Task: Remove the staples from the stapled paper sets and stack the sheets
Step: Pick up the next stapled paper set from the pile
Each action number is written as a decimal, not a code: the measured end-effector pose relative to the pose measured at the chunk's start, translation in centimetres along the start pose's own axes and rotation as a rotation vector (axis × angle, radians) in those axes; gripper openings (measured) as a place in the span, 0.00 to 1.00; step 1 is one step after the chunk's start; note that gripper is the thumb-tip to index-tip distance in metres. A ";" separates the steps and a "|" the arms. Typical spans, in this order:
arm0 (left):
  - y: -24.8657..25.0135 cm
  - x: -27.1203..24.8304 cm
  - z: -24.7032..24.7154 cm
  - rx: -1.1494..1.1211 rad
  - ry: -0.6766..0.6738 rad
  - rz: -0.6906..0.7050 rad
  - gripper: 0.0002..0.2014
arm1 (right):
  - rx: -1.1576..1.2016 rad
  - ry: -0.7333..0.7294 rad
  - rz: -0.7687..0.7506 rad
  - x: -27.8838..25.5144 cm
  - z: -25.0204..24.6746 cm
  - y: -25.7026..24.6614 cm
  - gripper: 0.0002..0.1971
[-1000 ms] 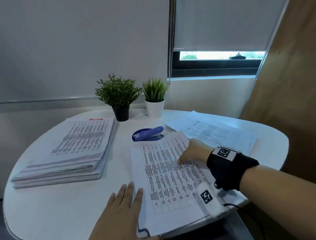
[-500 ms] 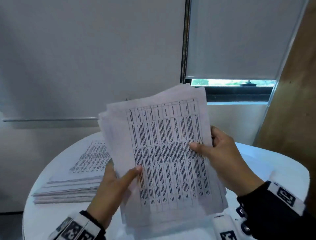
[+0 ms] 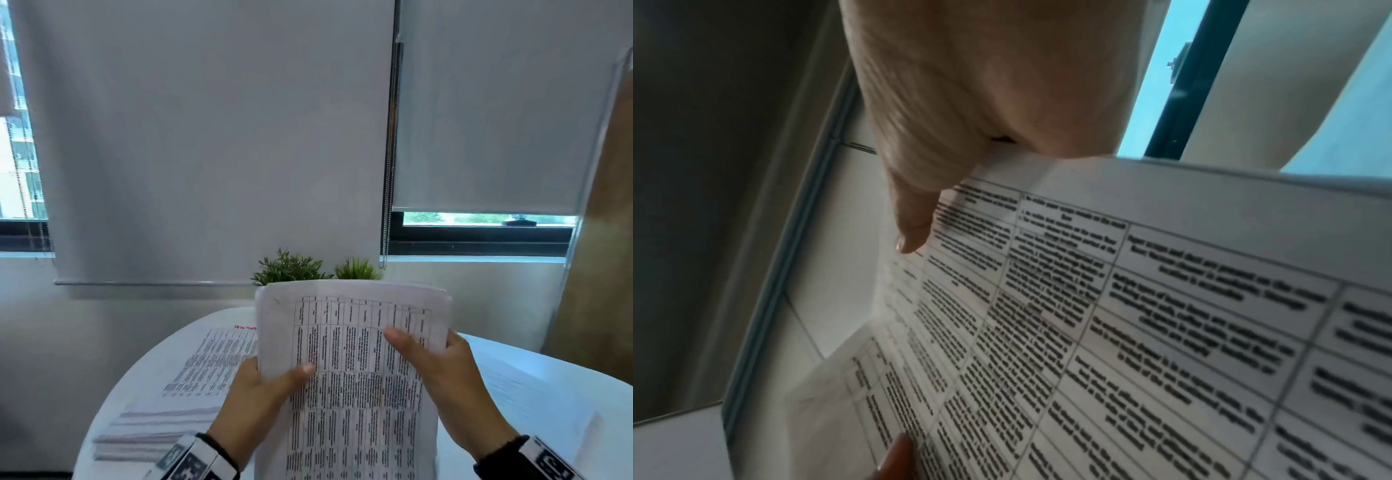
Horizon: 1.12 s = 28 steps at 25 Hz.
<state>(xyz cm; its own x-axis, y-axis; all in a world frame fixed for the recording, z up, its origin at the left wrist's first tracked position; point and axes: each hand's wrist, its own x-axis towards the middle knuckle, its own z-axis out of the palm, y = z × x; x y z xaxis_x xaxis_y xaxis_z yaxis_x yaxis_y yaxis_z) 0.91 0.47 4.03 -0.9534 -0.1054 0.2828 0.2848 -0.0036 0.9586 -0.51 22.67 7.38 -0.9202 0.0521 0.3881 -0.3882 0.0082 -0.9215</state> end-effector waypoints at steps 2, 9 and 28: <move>-0.4 0.1 0.1 0.008 0.049 0.007 0.29 | 0.007 -0.014 0.035 0.2 0.2 0.1 0.15; -0.2 0.3 -0.2 -0.009 -0.018 0.036 0.24 | 0.030 -0.028 0.013 0.8 -0.2 -0.7 0.18; 4.4 0.4 -6.0 0.333 -0.119 0.204 0.17 | -0.263 -0.011 -0.232 1.3 -4.6 -3.4 0.11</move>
<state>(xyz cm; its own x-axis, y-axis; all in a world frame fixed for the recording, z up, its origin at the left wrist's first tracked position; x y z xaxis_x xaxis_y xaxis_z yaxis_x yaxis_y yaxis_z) 2.33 -5.55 8.16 -0.8912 0.0452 0.4513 0.4397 0.3302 0.8352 -0.16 27.33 10.95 -0.8102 0.0078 0.5861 -0.5617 0.2751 -0.7802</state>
